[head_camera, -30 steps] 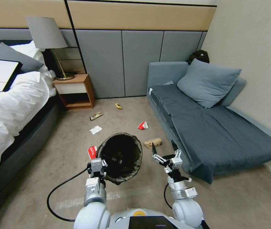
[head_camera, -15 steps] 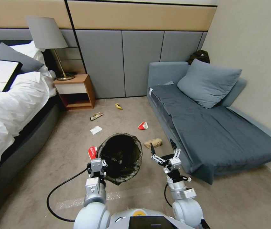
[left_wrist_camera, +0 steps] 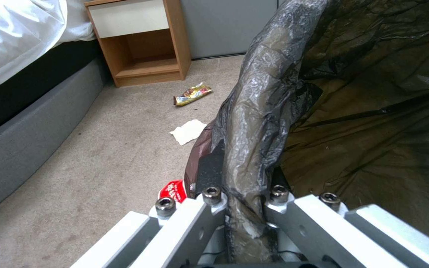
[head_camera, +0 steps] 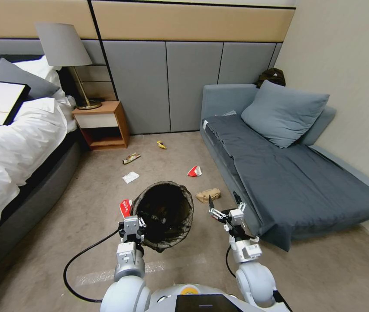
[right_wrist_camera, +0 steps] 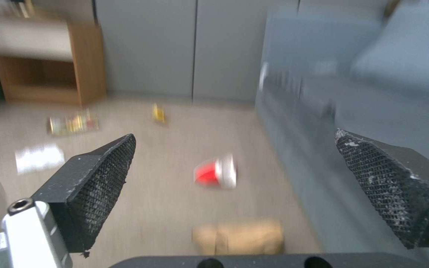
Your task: Pick up the trash bin, then pick up the garbage from the floor and place it into the trash bin.
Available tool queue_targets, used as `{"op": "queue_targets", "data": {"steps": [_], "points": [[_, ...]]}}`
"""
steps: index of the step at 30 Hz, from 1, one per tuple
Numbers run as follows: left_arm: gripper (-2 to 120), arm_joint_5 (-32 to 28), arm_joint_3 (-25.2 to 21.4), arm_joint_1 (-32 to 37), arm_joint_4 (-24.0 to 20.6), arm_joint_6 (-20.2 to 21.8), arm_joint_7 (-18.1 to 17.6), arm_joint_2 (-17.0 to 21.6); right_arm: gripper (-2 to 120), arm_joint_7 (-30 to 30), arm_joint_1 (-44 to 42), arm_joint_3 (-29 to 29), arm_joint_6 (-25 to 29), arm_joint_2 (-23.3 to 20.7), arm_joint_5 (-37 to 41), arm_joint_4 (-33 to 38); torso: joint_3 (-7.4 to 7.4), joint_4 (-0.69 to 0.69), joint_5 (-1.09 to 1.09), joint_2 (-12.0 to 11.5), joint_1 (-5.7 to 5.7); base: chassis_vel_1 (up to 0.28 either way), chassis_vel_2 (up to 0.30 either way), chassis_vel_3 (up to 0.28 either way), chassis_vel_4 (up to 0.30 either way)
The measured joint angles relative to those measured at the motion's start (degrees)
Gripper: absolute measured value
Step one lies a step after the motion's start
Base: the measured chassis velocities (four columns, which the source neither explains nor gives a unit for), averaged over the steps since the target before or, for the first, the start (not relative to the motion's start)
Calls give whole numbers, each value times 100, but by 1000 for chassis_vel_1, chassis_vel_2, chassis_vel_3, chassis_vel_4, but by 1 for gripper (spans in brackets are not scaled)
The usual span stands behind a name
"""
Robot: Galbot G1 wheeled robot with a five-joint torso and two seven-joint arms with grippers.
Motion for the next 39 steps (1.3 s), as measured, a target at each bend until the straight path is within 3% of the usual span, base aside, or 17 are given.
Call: {"op": "queue_targets", "data": {"steps": [1,14,28,39], "points": [[0,7,-9,8,0,-1,10,0,100,5,206,-8,-162,-69,93,-421,0,1,1,0,0,0,0,0,0],[0,-2,2,37,44,-23,10,18,100,-72,800,-8,-650,-268,267,-1773,0,0,-1,0,0,0,0,0,0],[0,65,41,89,-9,-34,-8,26,100,-268,1025,-12,-697,-453,377,-2619,0,0,0,0,0,0,0,0,0],[0,74,34,132,-60,-34,-24,42,100,-377,1430,-97,-431,-490,163,-3339,0,0,-1,0,0,0,0,0,0]]}}
